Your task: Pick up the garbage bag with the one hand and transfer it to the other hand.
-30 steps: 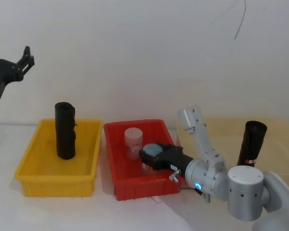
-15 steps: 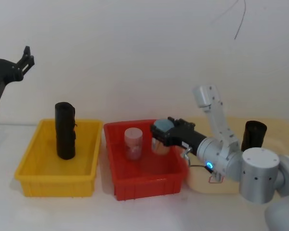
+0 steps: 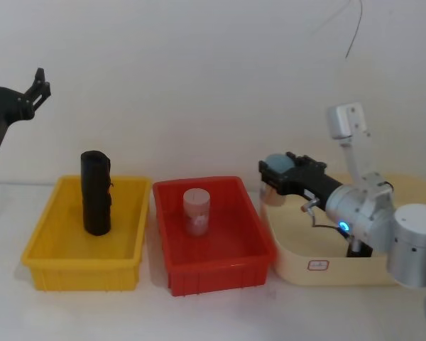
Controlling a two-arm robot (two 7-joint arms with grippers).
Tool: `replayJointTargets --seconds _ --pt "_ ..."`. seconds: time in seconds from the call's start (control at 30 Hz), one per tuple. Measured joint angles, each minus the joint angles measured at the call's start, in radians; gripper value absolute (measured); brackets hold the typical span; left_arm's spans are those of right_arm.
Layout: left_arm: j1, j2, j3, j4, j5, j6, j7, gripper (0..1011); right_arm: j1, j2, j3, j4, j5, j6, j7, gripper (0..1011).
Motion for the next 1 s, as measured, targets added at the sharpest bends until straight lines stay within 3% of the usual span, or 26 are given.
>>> replayJointTargets --seconds 0.37,0.73,1.0 --pt "0.0 0.0 0.0 0.0 0.0 0.0 0.0 1001 -0.036 0.044 0.055 -0.037 -0.003 0.029 -0.03 656" --pt "0.0 0.0 0.0 0.0 0.0 0.0 0.0 1001 -0.082 0.067 0.083 -0.078 -0.011 0.057 -0.046 976" --pt "0.0 0.0 0.0 0.0 0.0 0.0 0.0 1001 -0.112 0.072 0.079 -0.126 -0.012 0.067 -0.033 1004"
